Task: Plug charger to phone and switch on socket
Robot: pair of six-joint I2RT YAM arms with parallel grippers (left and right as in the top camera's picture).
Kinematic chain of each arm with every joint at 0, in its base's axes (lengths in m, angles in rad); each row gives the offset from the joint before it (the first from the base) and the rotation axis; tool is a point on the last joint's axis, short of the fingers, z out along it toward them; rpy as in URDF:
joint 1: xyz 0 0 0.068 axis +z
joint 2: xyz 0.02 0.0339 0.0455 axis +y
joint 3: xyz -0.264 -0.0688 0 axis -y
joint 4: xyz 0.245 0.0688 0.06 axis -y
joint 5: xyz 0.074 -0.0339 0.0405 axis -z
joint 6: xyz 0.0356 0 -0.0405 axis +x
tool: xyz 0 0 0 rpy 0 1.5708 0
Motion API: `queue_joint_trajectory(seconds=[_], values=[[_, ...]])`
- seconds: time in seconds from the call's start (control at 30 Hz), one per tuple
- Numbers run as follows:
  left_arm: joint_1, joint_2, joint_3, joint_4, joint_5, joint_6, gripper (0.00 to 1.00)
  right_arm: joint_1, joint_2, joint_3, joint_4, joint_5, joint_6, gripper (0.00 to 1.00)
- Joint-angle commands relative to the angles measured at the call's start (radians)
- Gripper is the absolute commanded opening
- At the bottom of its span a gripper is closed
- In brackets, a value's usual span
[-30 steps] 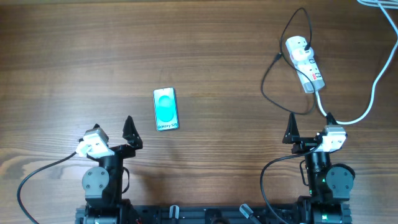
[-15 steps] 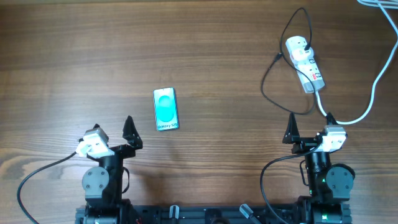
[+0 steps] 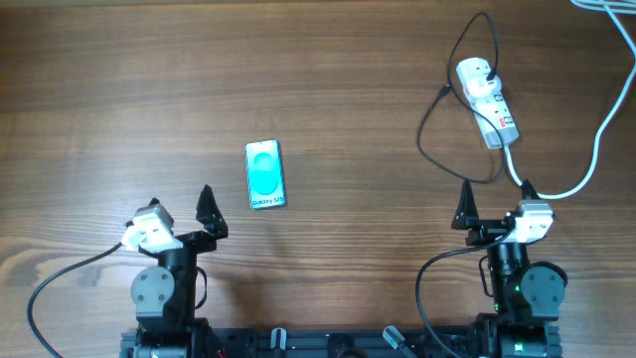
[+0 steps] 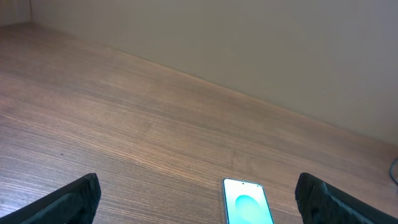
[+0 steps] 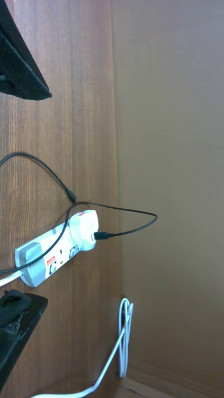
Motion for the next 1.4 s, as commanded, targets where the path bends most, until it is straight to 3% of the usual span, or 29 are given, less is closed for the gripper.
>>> queue_joint_trajectory(seconds=[0.0, 0.7, 1.0, 1.13, 1.37], values=[[-0.001, -0.009, -0.005, 0.004, 0.042, 0.025, 1.0, 0.003, -0.013, -0.002, 0.003, 0.01, -0.011, 1.0], [-0.001, -0.008, 0.011, 0.0, 0.064, 0.025, 1.0, 0.003, -0.013, -0.002, 0.003, 0.01, -0.011, 1.0], [-0.001, 0.024, 0.147, -0.079, 0.064, 0.055, 1.0, 0.003, -0.013, -0.002, 0.003, 0.01, -0.011, 1.0], [-0.001, 0.126, 0.272, -0.134, 0.076, 0.081, 1.0, 0.003, -0.013, -0.002, 0.003, 0.01, -0.011, 1.0], [-0.002, 0.494, 0.569, -0.204, 0.19, 0.103, 1.0, 0.003, -0.013, -0.002, 0.003, 0.01, -0.011, 1.0]])
